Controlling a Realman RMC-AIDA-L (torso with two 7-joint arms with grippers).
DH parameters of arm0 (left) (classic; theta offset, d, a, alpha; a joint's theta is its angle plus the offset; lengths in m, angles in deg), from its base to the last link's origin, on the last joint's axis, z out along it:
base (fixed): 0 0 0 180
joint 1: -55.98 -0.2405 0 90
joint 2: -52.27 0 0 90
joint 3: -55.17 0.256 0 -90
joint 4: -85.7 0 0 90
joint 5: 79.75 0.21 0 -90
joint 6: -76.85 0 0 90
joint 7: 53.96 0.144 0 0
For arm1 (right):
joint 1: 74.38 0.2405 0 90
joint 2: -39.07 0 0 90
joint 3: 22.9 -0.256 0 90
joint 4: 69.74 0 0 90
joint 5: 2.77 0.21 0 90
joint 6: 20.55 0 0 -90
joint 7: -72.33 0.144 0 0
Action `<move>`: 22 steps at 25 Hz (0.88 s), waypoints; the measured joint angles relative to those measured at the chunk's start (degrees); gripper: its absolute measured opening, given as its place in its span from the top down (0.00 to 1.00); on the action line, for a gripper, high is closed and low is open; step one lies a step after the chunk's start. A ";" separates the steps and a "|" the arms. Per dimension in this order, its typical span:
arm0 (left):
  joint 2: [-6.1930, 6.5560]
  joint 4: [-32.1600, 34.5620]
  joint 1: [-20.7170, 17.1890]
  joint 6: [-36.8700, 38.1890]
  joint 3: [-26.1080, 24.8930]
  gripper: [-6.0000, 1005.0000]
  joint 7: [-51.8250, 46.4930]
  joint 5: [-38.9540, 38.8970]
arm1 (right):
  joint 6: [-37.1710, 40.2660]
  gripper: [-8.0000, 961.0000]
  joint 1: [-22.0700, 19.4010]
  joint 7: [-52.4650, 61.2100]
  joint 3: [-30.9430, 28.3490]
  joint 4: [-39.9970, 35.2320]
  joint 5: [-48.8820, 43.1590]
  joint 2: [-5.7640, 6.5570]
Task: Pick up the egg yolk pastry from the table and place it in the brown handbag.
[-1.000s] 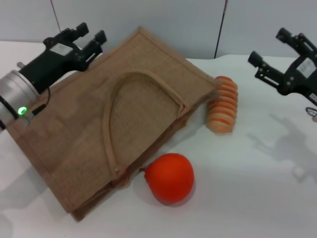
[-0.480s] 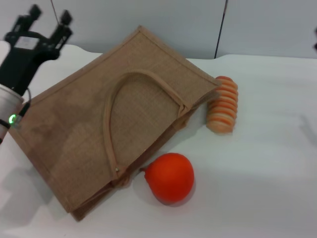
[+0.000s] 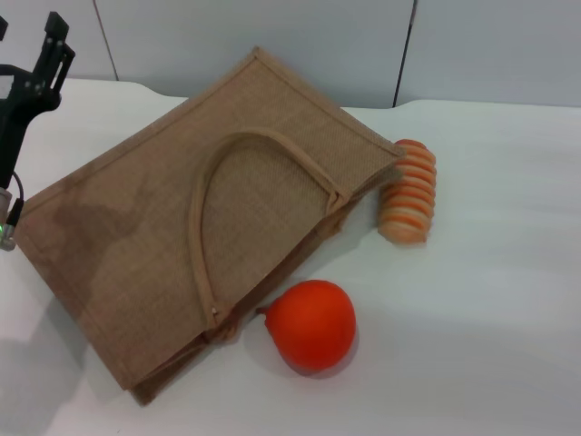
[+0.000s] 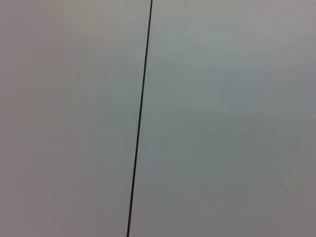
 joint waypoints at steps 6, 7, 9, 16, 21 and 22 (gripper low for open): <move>-0.05 -0.83 0.16 -1.43 0.07 0.24 -0.20 0.25 | 0.18 0.09 -0.15 0.15 -0.07 -0.10 0.05 0.08; -0.05 -1.13 0.25 -1.80 0.14 0.24 -0.19 0.28 | 0.35 0.09 -0.20 0.17 -0.13 -0.10 0.06 0.10; -0.03 -1.49 0.42 -2.64 0.34 0.24 -0.19 0.34 | 0.95 0.09 -0.29 0.21 -0.38 -0.08 0.07 0.14; 0.06 -1.54 0.04 -5.05 0.56 0.24 -0.68 0.49 | 4.41 0.09 -0.35 0.24 -0.61 -0.04 0.12 0.16; 0.17 -1.37 -1.57 -6.13 -0.73 0.24 -0.97 -0.65 | 4.38 0.09 0.03 0.29 -0.25 0.10 -0.17 0.14; 0.25 -1.21 -1.76 -6.85 -1.28 0.24 -1.02 -0.85 | 4.58 0.09 0.09 0.51 -0.21 0.16 -0.25 0.13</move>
